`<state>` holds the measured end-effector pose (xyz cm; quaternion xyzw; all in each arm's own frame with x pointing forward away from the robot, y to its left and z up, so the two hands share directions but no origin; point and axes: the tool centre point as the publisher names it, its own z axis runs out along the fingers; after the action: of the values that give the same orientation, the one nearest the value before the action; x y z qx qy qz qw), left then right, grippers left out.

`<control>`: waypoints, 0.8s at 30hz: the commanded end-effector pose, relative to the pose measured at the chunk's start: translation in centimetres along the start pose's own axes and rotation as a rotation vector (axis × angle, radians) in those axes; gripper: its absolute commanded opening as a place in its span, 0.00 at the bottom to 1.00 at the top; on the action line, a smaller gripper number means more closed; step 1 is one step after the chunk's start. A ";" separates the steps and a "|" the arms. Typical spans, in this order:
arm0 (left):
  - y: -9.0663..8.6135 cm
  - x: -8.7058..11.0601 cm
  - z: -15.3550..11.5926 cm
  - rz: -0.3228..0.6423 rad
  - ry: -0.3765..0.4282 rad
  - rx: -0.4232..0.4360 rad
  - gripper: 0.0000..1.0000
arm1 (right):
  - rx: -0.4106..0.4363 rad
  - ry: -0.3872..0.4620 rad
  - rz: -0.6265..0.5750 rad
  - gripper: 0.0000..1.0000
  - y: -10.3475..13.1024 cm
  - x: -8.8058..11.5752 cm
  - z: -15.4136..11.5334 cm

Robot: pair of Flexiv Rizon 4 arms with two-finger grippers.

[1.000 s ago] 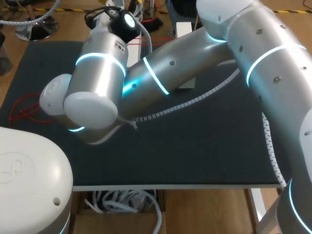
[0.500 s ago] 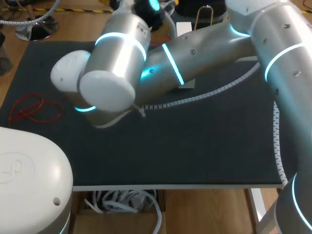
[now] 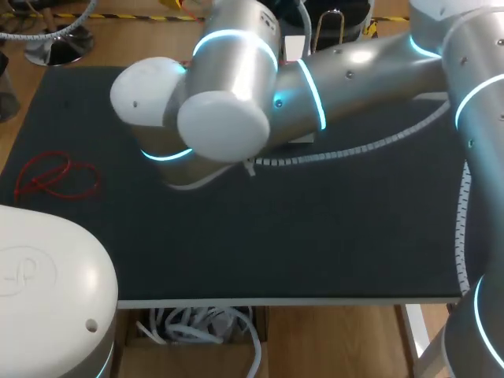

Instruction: Grab the tape and strap the tape.

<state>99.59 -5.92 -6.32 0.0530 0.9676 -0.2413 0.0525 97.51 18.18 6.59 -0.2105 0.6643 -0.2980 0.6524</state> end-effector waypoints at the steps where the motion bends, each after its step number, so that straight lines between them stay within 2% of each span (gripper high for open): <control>1: -0.1 0.0 -0.1 0.000 0.002 -0.004 0.00 | -0.036 -0.001 -0.005 1.00 -0.6 0.0 0.0; 3: -0.1 0.0 -0.1 0.000 0.002 -0.004 0.00 | -0.036 -0.001 -0.005 1.00 -0.6 0.0 0.0; 9: 5.5 3.0 1.1 -0.136 0.114 -0.037 0.00 | -0.036 -0.001 -0.005 1.00 -0.6 0.0 0.0; 11: 7.9 3.8 1.5 -0.193 0.123 -0.019 0.00 | -0.036 -0.001 -0.005 1.00 -0.6 0.0 0.0; 18: 17.0 6.6 3.6 -0.342 0.268 -0.094 0.00 | -0.036 -0.001 -0.005 1.00 -0.6 0.0 0.0; 24: 23.6 8.9 4.8 -0.425 0.353 -0.139 0.00 | -0.036 -0.001 -0.005 1.00 -0.6 0.0 0.0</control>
<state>94.11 10.96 -20.77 -0.1173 0.9713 -0.1542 -0.1381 97.42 17.89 6.75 -0.2214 0.6680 -0.2878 0.6496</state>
